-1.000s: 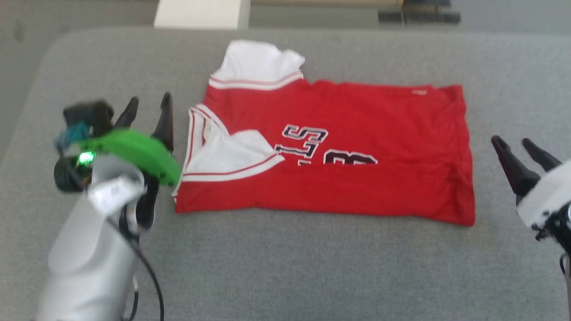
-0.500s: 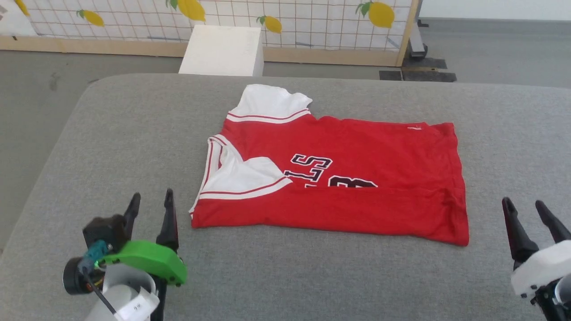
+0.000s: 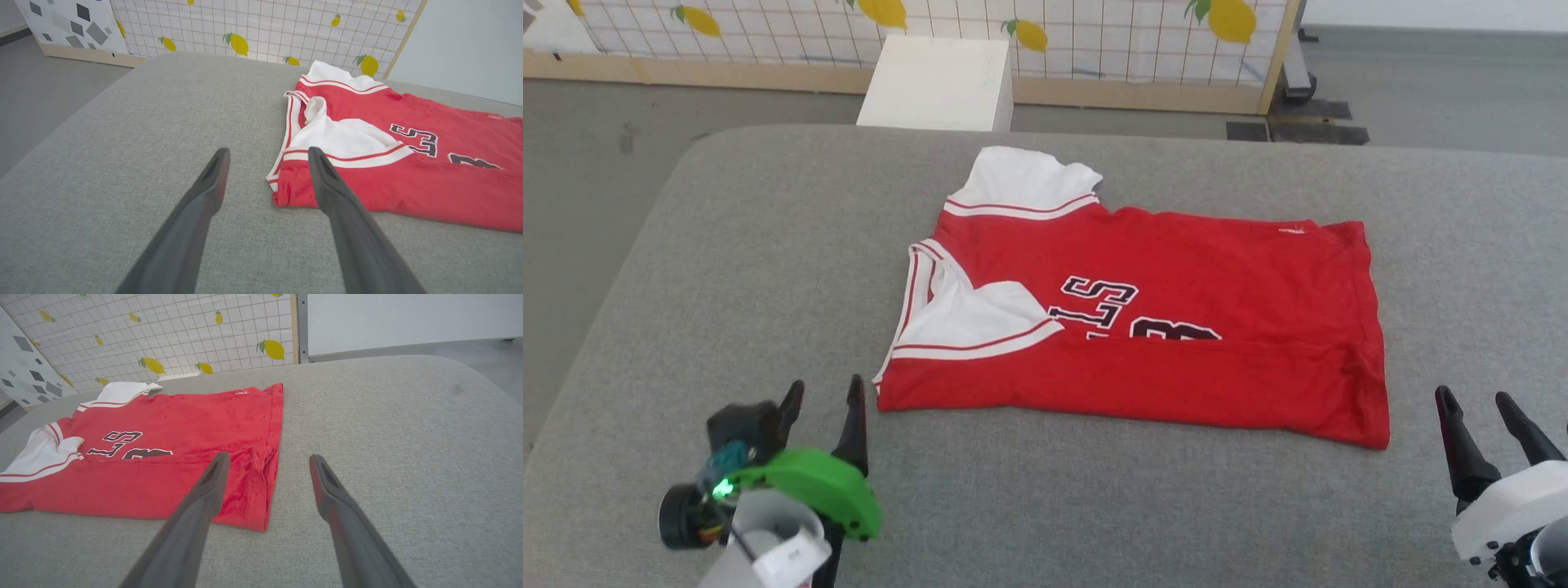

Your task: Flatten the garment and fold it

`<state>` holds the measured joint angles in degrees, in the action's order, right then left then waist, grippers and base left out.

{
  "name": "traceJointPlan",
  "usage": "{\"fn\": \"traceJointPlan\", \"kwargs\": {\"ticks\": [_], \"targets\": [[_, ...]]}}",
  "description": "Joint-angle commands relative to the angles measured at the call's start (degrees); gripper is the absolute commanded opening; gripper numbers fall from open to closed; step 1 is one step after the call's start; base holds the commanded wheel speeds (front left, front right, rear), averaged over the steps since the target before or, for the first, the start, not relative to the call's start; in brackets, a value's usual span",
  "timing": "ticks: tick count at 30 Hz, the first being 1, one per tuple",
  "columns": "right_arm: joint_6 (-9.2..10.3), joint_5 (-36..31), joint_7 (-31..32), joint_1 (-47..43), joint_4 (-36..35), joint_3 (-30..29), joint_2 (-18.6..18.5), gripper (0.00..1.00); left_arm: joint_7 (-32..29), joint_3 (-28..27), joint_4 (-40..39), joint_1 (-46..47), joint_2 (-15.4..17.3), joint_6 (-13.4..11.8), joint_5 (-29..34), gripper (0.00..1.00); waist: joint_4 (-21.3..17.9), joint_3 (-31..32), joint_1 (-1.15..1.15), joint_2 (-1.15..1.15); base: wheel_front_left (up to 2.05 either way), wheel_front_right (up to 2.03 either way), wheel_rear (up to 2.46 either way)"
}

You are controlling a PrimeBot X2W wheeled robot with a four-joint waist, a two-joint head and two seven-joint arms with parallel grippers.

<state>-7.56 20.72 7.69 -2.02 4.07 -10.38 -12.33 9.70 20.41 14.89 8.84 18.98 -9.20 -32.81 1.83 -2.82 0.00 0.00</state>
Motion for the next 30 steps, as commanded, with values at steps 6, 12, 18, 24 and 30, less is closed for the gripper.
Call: {"fn": "traceJointPlan", "kwargs": {"ticks": [6, 12, 18, 24, 30], "targets": [[0.08, 0.3, 1.6, 2.7, -0.9, 0.1, -1.0, 1.0, -15.3, 4.1, 2.7, 11.2, 1.7, 1.4, 1.3, 1.0, 0.2, -4.3, 0.0, 0.0, 0.0, 0.0, 0.0], [0.08, 0.7, 2.6, 4.4, -1.7, 0.4, -1.7, 1.0, -37.6, 7.1, 6.4, 19.7, 2.0, 0.5, -1.3, 1.0, -0.4, -8.2, 0.0, 0.0, 0.0, 0.0, 0.0], [0.08, 0.9, 2.9, 6.1, -2.6, 0.5, -2.0, 1.0, -50.2, 9.3, 8.0, 24.1, 2.6, -0.9, -1.9, 1.0, -1.3, -11.9, 0.0, 0.0, 0.0, 0.0, 0.0], [0.08, 0.9, 3.0, 8.0, -2.9, 1.6, -2.0, 1.0, -54.8, 9.9, 11.1, 23.8, 2.6, -1.8, -3.0, 1.0, -2.6, -14.4, 0.0, 0.0, 0.0, 0.0, 0.0], [0.08, 0.8, 4.3, 8.4, -3.0, 3.1, -2.6, 1.0, -55.0, 8.4, 11.6, 20.7, 2.0, -2.5, -5.9, 0.0, -2.8, -14.9, 0.0, 0.0, 0.0, 0.0, 0.0]]}}
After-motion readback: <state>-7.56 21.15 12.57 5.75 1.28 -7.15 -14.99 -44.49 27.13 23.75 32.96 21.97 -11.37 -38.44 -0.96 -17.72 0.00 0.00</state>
